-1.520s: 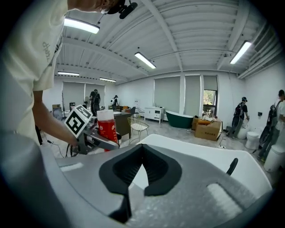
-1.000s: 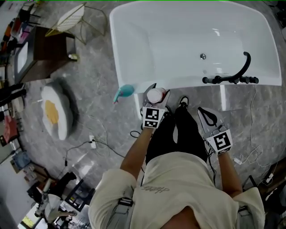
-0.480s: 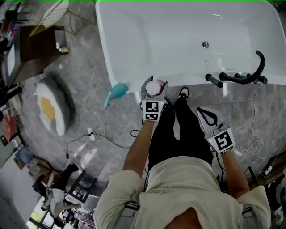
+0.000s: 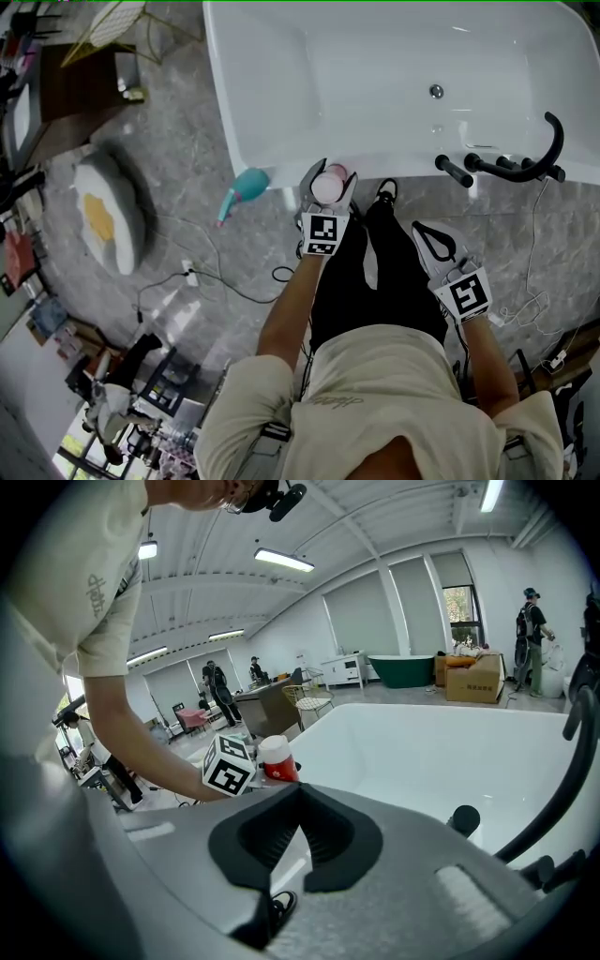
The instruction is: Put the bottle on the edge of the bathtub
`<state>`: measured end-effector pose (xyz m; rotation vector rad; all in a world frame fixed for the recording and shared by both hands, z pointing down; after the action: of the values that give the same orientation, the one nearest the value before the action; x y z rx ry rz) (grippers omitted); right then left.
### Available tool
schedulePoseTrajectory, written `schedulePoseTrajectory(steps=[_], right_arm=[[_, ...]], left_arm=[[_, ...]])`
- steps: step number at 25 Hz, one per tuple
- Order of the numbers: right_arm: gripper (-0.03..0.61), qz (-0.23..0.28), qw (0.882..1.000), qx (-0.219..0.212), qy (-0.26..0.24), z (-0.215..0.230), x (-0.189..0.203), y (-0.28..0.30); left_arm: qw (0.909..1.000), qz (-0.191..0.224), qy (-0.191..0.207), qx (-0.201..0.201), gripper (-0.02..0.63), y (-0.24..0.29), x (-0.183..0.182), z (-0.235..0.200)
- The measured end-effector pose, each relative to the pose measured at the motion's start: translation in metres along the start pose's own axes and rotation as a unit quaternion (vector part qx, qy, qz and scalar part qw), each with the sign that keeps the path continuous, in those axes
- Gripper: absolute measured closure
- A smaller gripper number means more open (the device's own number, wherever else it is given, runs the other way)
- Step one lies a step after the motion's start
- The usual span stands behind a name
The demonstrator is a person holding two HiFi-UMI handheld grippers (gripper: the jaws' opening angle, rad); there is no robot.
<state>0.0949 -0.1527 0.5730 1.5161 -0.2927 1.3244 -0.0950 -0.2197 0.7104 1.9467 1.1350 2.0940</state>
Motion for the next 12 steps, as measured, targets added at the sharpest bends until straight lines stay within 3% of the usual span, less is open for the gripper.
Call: schedulePoseTrajectory(steps=[5, 9, 12], right_arm=[[0.577, 0.002, 1.0, 0.0, -0.005, -0.004, -0.002, 0.004], [0.577, 0.003, 1.0, 0.01, 0.021, -0.009, 0.0, 0.004], [0.577, 0.008, 1.0, 0.009, 0.008, -0.014, -0.004, 0.006]], left_arm=[[0.9996, -0.002, 0.029, -0.006, 0.305, -0.004, 0.004, 0.003], [0.9992, -0.016, 0.026, -0.026, 0.301, -0.002, 0.011, 0.006], [0.9988, -0.03, 0.014, -0.038, 0.28, -0.004, 0.02, 0.003]])
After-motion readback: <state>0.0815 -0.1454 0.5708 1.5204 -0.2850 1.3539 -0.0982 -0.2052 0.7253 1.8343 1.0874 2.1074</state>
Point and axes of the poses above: the fingertips, and each gripper's own axes: y forward along the fingers, z to its right, x out of its underside, the point moved 5 cm from there along -y, backward along the fingers, and after that the axes turned 4 degrees about -y, right-handed, at the moved point
